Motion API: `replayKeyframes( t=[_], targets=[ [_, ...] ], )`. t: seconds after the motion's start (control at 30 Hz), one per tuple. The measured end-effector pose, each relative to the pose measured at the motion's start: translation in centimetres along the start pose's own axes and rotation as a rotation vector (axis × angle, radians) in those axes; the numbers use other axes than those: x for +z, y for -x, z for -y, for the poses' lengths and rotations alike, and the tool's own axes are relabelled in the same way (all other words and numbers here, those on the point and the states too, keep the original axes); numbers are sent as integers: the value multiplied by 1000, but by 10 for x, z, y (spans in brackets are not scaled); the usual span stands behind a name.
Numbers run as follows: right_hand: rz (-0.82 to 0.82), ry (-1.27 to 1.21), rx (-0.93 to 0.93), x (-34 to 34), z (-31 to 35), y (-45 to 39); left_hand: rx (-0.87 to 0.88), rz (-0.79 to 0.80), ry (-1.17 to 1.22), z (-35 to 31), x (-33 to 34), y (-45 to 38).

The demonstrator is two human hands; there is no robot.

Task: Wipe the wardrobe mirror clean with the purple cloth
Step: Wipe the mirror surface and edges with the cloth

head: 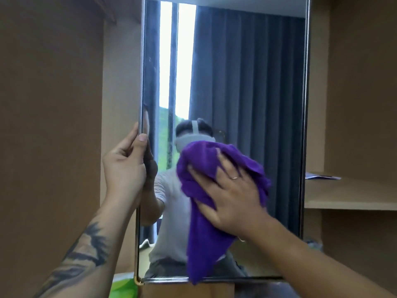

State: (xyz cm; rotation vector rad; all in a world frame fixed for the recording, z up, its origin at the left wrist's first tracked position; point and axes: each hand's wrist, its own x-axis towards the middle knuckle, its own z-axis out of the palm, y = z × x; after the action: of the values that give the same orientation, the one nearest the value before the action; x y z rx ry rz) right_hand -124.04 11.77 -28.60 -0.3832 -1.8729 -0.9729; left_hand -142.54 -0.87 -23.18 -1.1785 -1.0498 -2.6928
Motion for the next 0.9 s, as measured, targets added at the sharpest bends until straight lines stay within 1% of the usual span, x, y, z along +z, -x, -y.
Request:
replayKeyframes(
  t=[0.03, 0.07, 0.17, 0.23, 0.33, 0.4, 0.43, 0.5, 0.6, 0.67, 0.73, 0.8, 0.83, 0.87, 0.9],
  targets=[
    [-2, 20, 39, -4, -17, 12, 9, -10, 4, -2, 0, 2],
    [-2, 35, 121, -8, -32, 24, 21, -14, 10, -3, -1, 3],
    [8, 15, 460, -21, -60, 51, 61, -13, 24, -7, 0, 8],
    [-44, -35, 618, -21, -53, 50, 67, -22, 43, -9, 0, 12],
    [-149, -102, 878, -16, -15, 22, 36, -29, 49, -12, -3, 15],
    [-159, -122, 971, -15, 11, 1, 37, -39, 31, -13, -6, 14],
    [-148, -122, 956, -16, 22, -9, 47, -38, 29, -13, -6, 15],
    [-125, -100, 810, -19, 48, -27, 46, -34, 46, -16, -3, 17],
    [-60, -102, 436, -17, 93, -43, 0, -7, 83, -20, -4, 19],
    [-73, -147, 248, -13, 98, -42, -42, 17, 98, -21, -8, 18],
    [-85, -123, 31, -13, 68, -31, -72, 43, 118, -23, -11, 18],
    [-46, -20, -156, -15, 15, -11, -99, 50, 153, -24, -12, 18],
    [-27, 13, -173, -17, -13, 1, -110, 47, 166, -23, -12, 18],
    [-19, 26, -122, -21, -37, 12, -117, 48, 176, -22, -13, 18],
    [-13, 21, -16, -24, -54, 23, -125, 51, 182, -23, -14, 18]
  ],
)
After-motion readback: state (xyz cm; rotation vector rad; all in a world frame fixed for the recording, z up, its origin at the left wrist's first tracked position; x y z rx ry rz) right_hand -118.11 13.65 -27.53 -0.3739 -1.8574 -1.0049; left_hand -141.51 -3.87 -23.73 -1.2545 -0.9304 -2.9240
